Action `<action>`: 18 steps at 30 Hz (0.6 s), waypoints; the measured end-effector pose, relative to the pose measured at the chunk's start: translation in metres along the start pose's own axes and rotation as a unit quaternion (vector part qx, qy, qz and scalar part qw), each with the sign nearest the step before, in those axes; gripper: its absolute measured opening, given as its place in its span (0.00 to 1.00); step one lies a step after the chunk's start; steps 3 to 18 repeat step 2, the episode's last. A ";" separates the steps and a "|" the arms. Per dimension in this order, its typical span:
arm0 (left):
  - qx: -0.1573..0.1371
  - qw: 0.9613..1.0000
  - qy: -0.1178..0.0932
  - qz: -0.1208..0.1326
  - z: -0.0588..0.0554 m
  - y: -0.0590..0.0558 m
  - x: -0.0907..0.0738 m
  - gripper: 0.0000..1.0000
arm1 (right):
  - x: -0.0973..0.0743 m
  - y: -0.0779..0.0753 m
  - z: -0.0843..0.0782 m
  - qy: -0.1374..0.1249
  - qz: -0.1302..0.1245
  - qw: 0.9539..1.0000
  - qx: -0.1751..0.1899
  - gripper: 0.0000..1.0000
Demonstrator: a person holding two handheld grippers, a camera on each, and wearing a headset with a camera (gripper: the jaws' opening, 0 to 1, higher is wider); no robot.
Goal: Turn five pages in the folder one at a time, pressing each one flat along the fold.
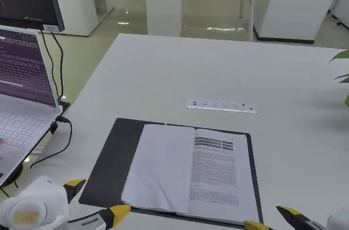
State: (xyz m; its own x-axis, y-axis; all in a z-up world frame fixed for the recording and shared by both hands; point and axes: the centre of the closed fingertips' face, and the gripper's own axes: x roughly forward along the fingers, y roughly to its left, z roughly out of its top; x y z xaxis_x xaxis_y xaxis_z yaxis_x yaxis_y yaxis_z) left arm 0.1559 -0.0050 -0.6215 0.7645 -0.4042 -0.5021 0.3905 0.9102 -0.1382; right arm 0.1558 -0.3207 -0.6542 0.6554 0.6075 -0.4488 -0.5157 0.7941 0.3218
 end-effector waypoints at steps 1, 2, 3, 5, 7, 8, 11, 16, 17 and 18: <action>-0.001 1.000 -0.001 0.000 0.000 0.000 0.000 0.77 | 0.000 0.000 0.000 0.002 0.000 1.000 -0.002 0.66; -0.003 1.000 -0.002 0.000 0.000 0.000 -0.001 0.77 | 0.000 0.001 -0.001 0.004 0.000 1.000 -0.007 0.66; -0.003 1.000 -0.002 0.000 0.000 0.000 -0.001 0.77 | 0.000 0.001 -0.001 0.004 0.000 1.000 -0.007 0.66; -0.003 1.000 -0.002 0.000 0.000 0.000 -0.001 0.77 | 0.000 0.001 -0.001 0.004 0.000 1.000 -0.007 0.66; -0.003 1.000 -0.002 0.000 0.000 0.000 -0.001 0.77 | 0.000 0.001 -0.001 0.004 0.000 1.000 -0.007 0.66; -0.003 1.000 -0.002 0.000 0.000 0.000 -0.001 0.77 | 0.000 0.001 -0.001 0.004 0.000 1.000 -0.007 0.66; -0.003 1.000 -0.002 0.000 0.000 0.000 -0.001 0.77 | 0.000 0.001 -0.001 0.004 0.000 1.000 -0.007 0.66; -0.003 1.000 -0.002 0.000 0.000 0.000 -0.001 0.77 | 0.000 0.001 -0.001 0.004 0.000 1.000 -0.007 0.66; -0.003 1.000 -0.002 0.000 0.000 0.000 -0.001 0.77 | 0.000 0.001 -0.001 0.004 0.000 1.000 -0.007 0.66; -0.003 1.000 -0.002 0.000 0.000 0.000 -0.001 0.77 | 0.000 0.001 -0.001 0.004 0.000 1.000 -0.007 0.66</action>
